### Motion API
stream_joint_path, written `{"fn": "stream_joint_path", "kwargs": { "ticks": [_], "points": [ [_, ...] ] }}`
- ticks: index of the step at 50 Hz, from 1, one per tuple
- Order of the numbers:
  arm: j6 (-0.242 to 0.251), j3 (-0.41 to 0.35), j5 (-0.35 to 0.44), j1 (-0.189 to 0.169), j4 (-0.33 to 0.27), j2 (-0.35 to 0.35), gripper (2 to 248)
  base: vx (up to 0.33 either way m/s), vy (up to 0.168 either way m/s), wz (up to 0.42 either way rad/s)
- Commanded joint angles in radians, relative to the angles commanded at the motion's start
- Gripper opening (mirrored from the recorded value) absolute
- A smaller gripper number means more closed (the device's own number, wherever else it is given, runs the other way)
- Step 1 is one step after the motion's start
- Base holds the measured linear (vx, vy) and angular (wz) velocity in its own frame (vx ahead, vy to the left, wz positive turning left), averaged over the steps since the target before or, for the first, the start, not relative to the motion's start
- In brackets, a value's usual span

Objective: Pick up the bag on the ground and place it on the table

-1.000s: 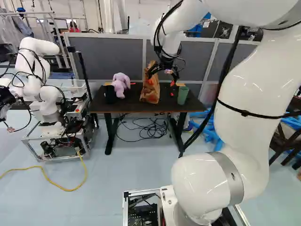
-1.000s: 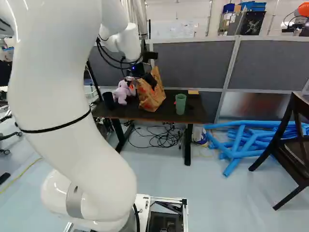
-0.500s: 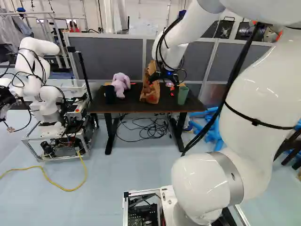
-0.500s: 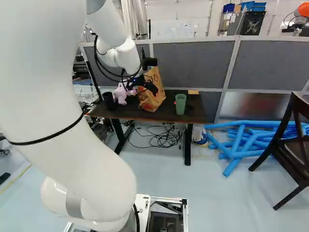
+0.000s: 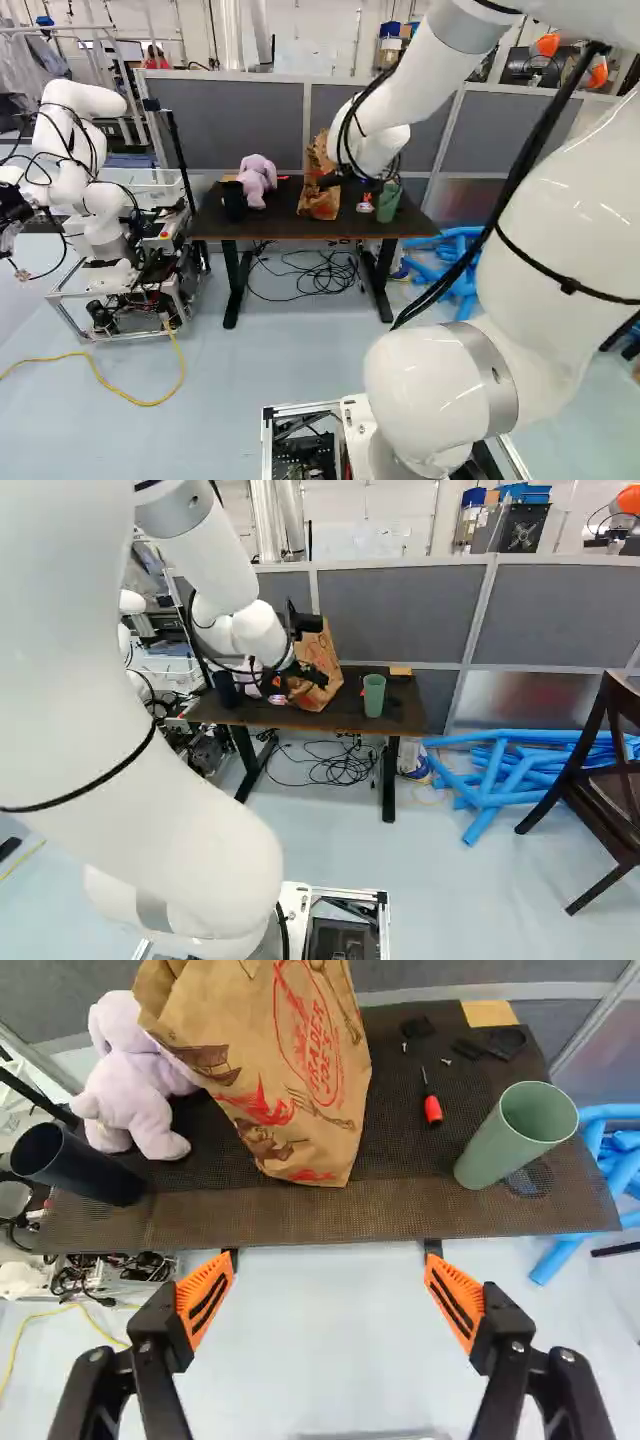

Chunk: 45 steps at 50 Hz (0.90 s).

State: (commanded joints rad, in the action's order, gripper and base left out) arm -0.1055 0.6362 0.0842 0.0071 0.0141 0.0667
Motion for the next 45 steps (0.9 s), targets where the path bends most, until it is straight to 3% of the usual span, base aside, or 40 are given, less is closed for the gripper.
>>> {"fn": "stream_joint_path", "kwargs": {
  "ticks": [22, 45],
  "points": [
    [0.036, -0.186, 0.267, -0.002, -0.005, 0.072, 247, 0.000, 0.000, 0.000],
    [0.065, -0.338, 0.486, -0.004, -0.009, 0.131, 247, 0.000, 0.000, 0.000]
  ]
}}
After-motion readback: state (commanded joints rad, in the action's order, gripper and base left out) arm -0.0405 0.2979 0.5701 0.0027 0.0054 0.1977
